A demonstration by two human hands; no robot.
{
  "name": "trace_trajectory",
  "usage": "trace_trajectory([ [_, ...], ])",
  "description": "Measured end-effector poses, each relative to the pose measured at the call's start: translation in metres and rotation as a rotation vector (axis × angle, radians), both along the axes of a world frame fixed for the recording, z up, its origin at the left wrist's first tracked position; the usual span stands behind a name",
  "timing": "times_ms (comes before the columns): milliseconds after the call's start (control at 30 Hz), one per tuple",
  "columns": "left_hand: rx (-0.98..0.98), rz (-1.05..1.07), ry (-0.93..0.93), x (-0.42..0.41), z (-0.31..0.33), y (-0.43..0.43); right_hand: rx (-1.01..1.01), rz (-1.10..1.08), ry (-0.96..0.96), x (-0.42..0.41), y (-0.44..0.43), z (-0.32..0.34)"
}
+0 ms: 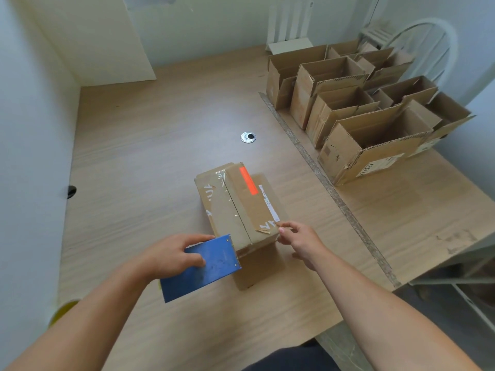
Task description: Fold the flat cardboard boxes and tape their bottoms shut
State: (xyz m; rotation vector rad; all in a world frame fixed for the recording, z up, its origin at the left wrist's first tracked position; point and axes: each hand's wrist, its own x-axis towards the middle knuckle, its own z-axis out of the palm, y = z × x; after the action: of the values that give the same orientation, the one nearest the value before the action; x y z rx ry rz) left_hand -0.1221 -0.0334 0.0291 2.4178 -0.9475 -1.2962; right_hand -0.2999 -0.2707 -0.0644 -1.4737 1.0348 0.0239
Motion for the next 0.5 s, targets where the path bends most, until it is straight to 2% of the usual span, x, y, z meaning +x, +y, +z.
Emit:
trace_trajectory([
  [100, 0.023, -0.001, 0.004, 0.005, -0.001, 0.001, 0.108, -0.045, 0.041, 0.001, 0.003, -0.003],
  [200, 0.033, -0.01, 0.011, 0.006, -0.001, 0.001, -0.124, -0.014, 0.005, 0.003, 0.002, -0.002],
  [267, 0.035, -0.013, 0.005, 0.006, -0.002, 0.0, -0.191, 0.0, 0.019, 0.005, 0.002, 0.0],
  [500, 0.048, -0.03, -0.007, 0.006, -0.003, 0.0, -0.063, 0.05, 0.065, 0.002, 0.009, 0.013],
])
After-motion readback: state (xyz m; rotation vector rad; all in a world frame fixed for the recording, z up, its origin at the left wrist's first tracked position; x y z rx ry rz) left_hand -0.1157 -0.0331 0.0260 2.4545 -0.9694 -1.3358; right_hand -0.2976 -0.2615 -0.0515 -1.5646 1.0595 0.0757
